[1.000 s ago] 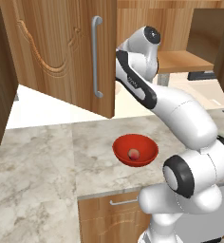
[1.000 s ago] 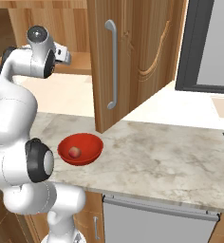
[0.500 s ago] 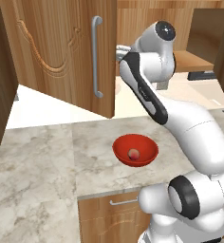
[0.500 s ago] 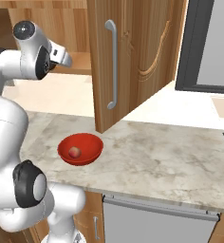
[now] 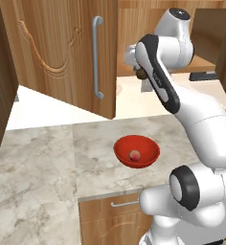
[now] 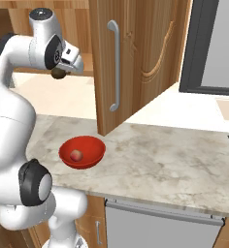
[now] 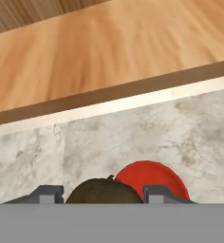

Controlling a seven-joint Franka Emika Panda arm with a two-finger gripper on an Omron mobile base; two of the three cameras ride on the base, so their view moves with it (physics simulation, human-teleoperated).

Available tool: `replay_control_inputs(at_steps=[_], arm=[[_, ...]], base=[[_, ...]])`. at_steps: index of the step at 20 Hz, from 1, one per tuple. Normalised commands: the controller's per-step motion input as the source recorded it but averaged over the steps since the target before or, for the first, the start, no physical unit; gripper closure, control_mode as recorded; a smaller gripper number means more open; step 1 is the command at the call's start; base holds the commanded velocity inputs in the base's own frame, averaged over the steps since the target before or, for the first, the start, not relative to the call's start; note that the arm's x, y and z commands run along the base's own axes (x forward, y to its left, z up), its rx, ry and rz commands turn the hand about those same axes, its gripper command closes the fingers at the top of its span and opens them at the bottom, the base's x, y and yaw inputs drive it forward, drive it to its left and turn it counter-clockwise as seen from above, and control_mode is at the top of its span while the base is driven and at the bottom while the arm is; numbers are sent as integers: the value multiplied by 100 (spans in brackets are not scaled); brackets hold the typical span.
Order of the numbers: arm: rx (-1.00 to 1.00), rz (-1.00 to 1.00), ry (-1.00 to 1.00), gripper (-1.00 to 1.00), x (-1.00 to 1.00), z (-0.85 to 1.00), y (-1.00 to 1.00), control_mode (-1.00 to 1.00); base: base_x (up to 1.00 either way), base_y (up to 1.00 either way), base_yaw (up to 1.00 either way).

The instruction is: Open the cabinet. Pick the kiwi and peach from the cabinet and place them into the bowl. Then close the cabinet.

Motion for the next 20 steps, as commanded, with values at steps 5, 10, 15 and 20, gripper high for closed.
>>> replay_control_inputs(at_steps=[5,10,15,20], arm=[[-4,0,2,100,-8,-42,-19,-100],[-9,0,-1,100,-11,-51,-6,-100],[-9,0,0,100,-13,-54,-8,-100],[-7,0,0,100,-18,-51,-13,-100]], base=[[0,0,0],[0,0,0],[0,0,0],[0,0,0]])
